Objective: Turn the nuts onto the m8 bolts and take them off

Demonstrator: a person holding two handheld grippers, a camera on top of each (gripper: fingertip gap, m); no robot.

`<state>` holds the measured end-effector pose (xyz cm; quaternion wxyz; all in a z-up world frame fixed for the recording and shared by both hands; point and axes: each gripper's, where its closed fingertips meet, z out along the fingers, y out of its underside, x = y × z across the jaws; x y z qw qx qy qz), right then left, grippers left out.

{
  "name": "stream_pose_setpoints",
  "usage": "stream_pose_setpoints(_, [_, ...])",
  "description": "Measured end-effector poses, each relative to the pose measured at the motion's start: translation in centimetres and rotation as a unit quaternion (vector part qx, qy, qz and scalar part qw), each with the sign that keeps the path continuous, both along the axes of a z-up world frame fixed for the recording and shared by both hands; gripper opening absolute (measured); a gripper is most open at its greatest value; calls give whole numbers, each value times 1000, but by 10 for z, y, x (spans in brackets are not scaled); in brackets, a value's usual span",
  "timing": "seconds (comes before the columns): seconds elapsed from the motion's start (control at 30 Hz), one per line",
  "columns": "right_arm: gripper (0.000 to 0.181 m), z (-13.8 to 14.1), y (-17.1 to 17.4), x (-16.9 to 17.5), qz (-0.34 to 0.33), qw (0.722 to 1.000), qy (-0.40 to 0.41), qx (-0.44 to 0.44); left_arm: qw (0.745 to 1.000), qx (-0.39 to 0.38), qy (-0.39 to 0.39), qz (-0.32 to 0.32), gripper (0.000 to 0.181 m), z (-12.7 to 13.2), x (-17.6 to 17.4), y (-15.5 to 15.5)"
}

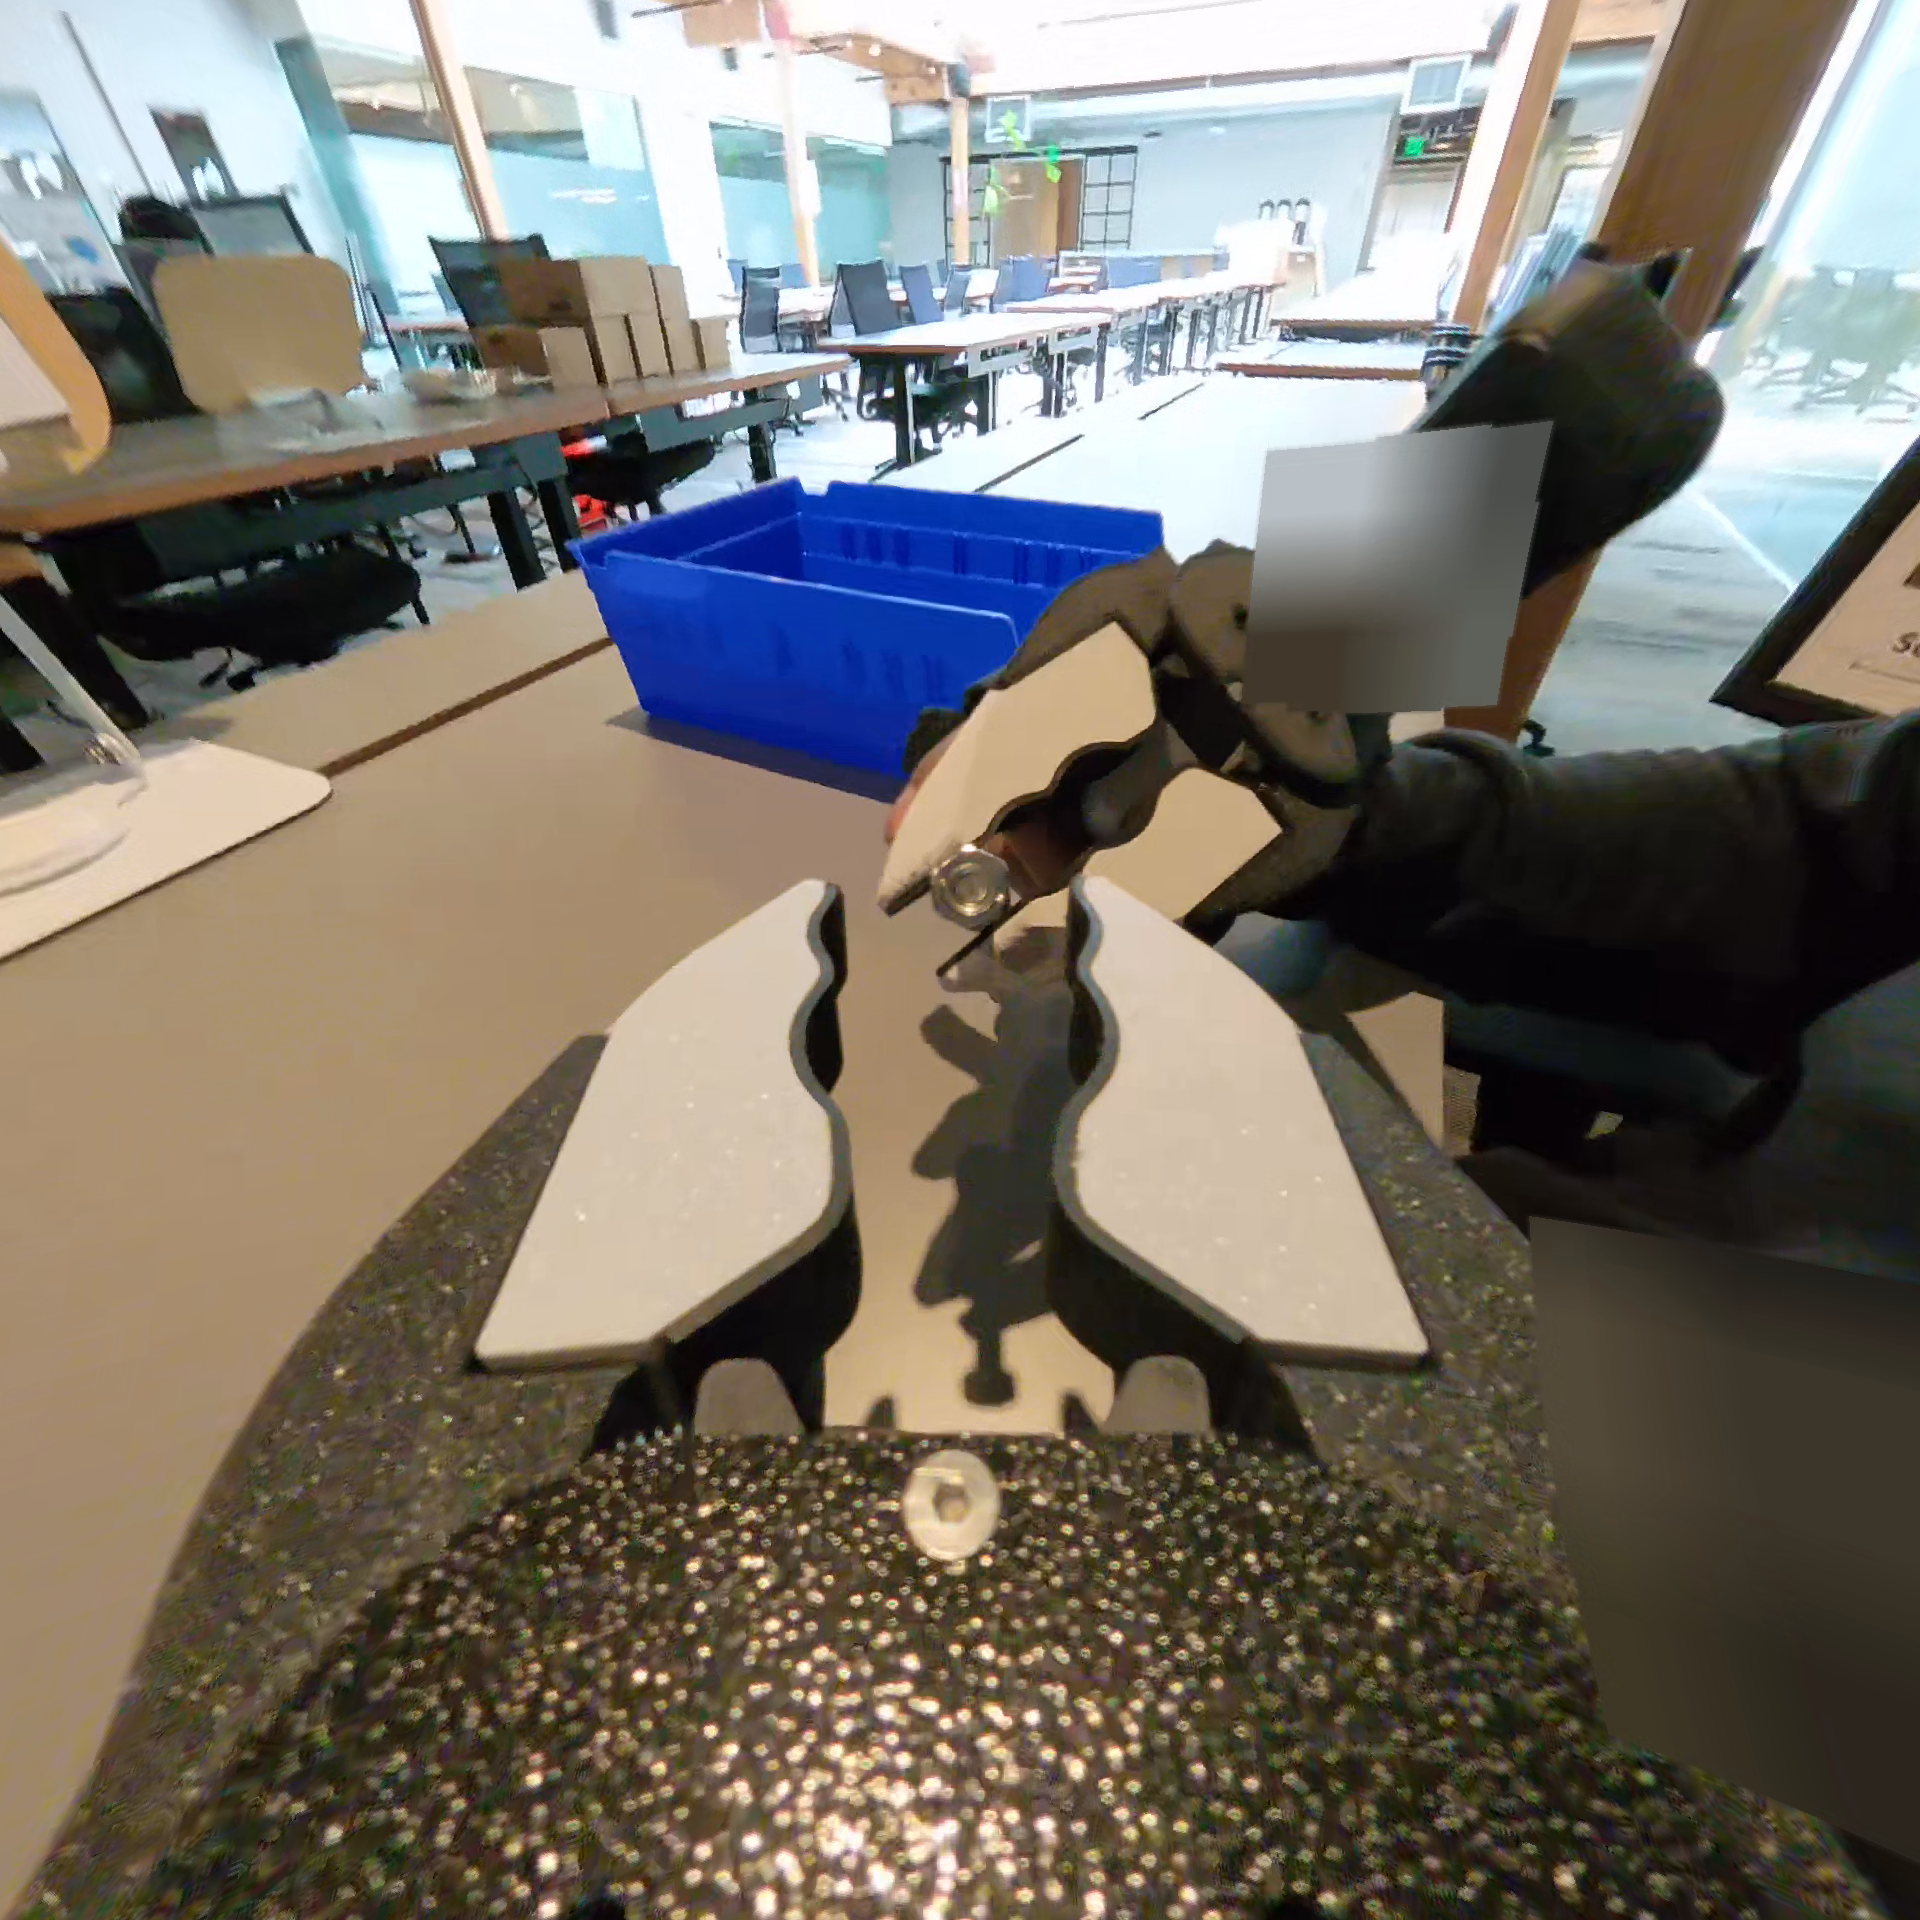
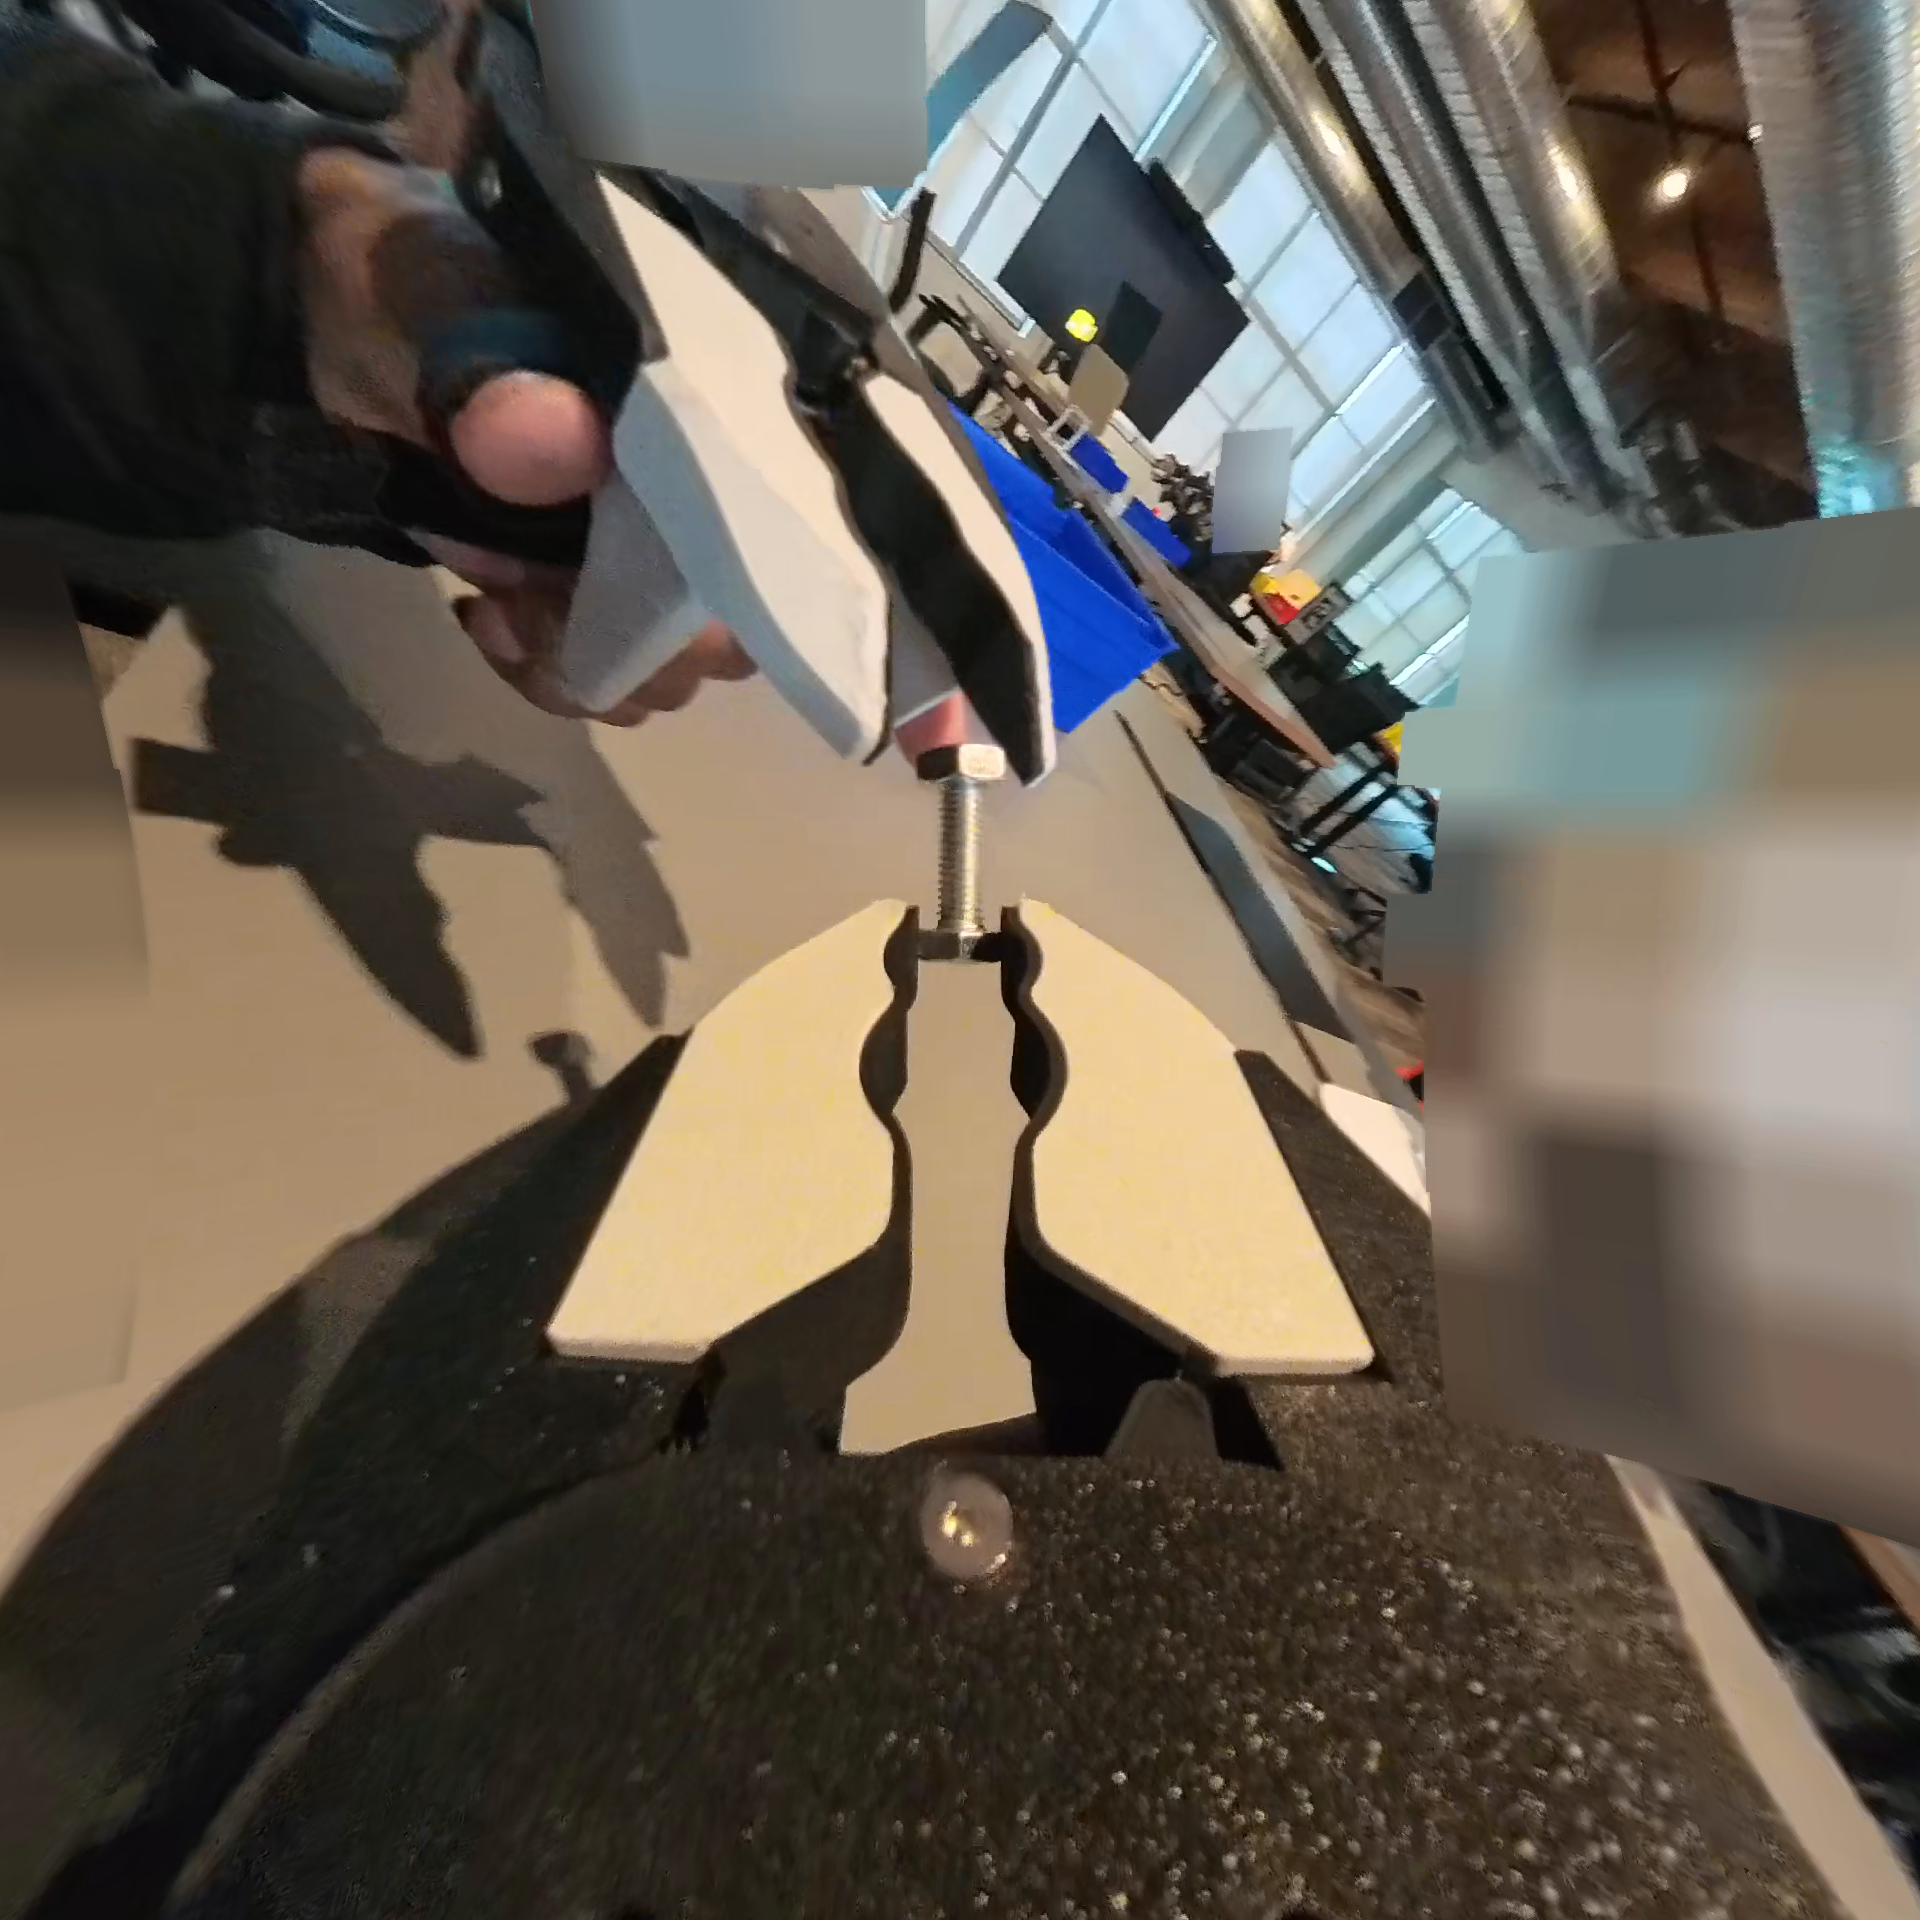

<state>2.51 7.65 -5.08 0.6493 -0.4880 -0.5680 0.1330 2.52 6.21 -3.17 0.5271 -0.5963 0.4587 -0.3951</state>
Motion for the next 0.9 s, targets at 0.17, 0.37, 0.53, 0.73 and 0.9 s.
stream_pose_setpoints(0.17, [15, 3, -1, 4, -43, 998, -10, 39, 999, -15, 23, 16, 34, -2, 4, -3])
stream_pose_setpoints(0.37, [15, 0, 2, 3, -88, 989, -56, 105, 998, -24, 34, 36, 33, 1, 2, -4])
stream_pose_setpoints(0.53, [15, 10, 3, 3, -113, 983, -44, 138, 997, -19, 54, 60, 31, -1, -3, -1])
stream_pose_setpoints(0.73, [15, 6, 0, -3, -112, 982, -49, 144, 997, -26, 53, 59, 21, -1, -2, -3])
stream_pose_setpoints(0.9, [15, 3, -4, -6, -87, 990, -36, 107, 992, 67, 99, 51, 15, -4, -2, -6])
